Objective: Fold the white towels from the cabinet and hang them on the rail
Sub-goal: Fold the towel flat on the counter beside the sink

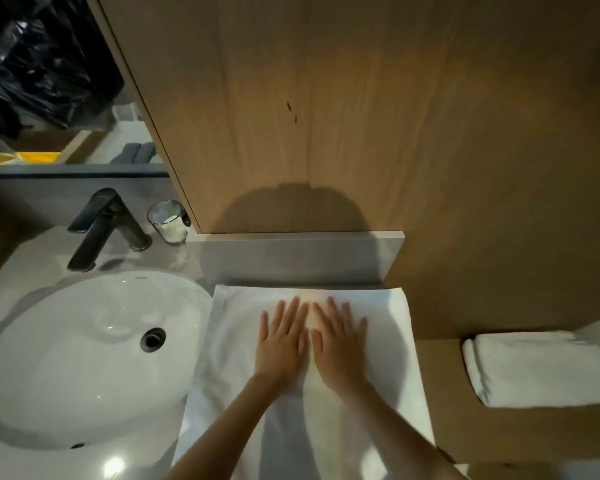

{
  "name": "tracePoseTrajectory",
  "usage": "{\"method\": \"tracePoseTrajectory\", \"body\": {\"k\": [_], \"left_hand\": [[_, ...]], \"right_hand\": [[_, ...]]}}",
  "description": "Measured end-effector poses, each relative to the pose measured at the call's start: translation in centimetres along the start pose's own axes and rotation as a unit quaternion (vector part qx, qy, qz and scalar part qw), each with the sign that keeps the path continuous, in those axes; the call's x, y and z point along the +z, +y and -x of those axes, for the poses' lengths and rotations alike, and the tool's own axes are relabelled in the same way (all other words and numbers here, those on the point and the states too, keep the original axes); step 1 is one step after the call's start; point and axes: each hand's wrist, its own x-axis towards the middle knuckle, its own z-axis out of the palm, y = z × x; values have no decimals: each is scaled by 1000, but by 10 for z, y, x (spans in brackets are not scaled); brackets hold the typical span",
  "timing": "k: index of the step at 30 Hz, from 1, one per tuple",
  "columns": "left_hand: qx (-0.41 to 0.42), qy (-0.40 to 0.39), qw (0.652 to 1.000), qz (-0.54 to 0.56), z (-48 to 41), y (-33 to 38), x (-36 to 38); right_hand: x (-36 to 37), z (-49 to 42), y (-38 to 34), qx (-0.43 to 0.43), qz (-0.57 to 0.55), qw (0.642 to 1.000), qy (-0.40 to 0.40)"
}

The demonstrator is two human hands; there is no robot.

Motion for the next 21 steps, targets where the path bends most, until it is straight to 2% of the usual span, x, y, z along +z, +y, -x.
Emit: {"method": "tracePoseTrajectory", "body": {"k": [4,6,9,12,14,18,21], "left_hand": [[9,7,1000,-20,5,-24,-4],[-10,20,1000,-14,7,-35,-9],[-56,32,998,-24,9,-45,-13],[-87,26,995,-32,9,-45,-15],[-97,11,995,-24,7,-42,-18],[-90,-13,996,-2,4,-37,-29],[-47,8,999,22,23,-14,-32]], "right_hand": [[-3,4,35,-18,78,997,-9],[-14,-1,52,33,63,997,-33],[-29,-2,80,89,19,995,-30],[-37,2,98,71,-30,996,-55],[-39,1,99,69,-23,996,-58],[-38,0,80,68,54,996,5],[-32,16,39,13,21,998,51]]}}
